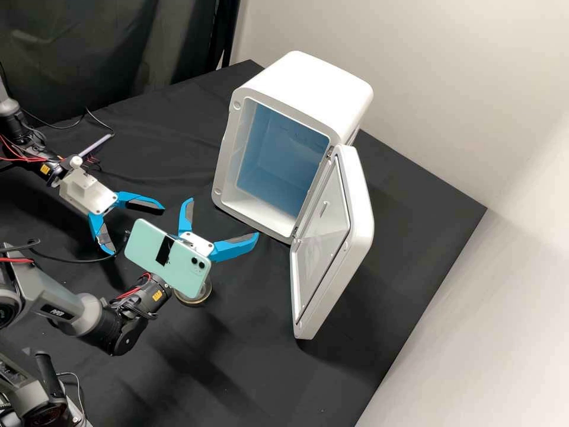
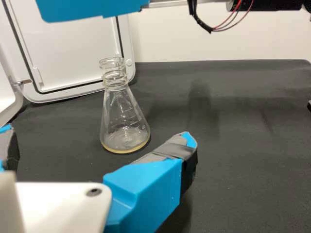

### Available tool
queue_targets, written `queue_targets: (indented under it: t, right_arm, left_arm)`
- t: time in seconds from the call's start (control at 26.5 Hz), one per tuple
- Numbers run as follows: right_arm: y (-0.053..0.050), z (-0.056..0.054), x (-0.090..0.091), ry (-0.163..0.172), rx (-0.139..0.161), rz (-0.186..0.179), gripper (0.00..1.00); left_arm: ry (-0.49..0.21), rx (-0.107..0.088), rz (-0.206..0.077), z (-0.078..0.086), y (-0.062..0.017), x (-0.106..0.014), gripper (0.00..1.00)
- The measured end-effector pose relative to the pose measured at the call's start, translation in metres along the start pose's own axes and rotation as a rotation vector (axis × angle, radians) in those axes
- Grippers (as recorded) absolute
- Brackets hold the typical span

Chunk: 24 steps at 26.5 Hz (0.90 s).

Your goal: Place the flask in the incubator

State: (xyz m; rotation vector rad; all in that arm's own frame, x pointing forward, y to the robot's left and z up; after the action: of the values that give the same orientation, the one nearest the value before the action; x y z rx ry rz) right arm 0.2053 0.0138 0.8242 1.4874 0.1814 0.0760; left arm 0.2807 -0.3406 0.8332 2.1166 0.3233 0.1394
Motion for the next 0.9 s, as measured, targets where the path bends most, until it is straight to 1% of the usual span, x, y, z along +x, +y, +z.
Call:
queue_targets:
  t: [0.11,0.19,0.23,0.26,0.3,0.49,0.57,0.6,0.68,0.79,0.9]
  right_arm:
    - [-0.002,0.002,-0.004,-0.005,-0.007,-0.016,1.0]
    - [-0.002,0.005,-0.006,-0.018,-0.004,-0.022,1.0]
    - [-0.003,0.007,-0.008,-0.023,-0.003,-0.028,1.0]
    - [-0.005,0.008,-0.008,-0.025,-0.005,-0.042,1.0]
    - [-0.005,0.009,-0.009,-0.024,-0.008,-0.048,1.0]
    - [-0.008,0.013,-0.017,-0.025,-0.033,-0.096,1.0]
    - [-0.009,0.014,-0.019,-0.021,-0.044,-0.11,1.0]
    - [-0.01,0.014,-0.021,-0.017,-0.05,-0.124,1.0]
    - [-0.01,0.014,-0.024,-0.013,-0.063,-0.134,1.0]
    - [-0.009,0.014,-0.027,-0.007,-0.084,-0.136,1.0]
    - [-0.009,0.015,-0.031,-0.013,-0.092,-0.144,1.0]
  left_arm:
    - [0.0,0.0,0.0,0.0,0.0,0.0,1.0]
    - [0.0,0.0,0.0,0.0,0.0,0.0,1.0]
    - [0.0,0.0,0.0,0.0,0.0,0.0,1.0]
    - [-0.002,0.001,0.0,0.001,-0.0001,0.0,1.0]
    - [-0.002,0.001,0.0,0.001,-0.0001,0.0,1.0]
    - [-0.011,0.002,-0.002,0.003,-0.0006,0.0,1.0]
    - [-0.011,0.002,-0.002,0.003,-0.0006,0.0,1.0]
    - [-0.011,0.002,-0.002,0.003,-0.0006,0.0,1.0]
    - [-0.011,0.002,-0.002,0.003,-0.0006,0.0,1.0]
    - [-0.011,0.002,-0.002,0.003,-0.0006,0.0,1.0]
    - [-0.011,0.002,-0.002,0.003,-0.0006,0.0,1.0]
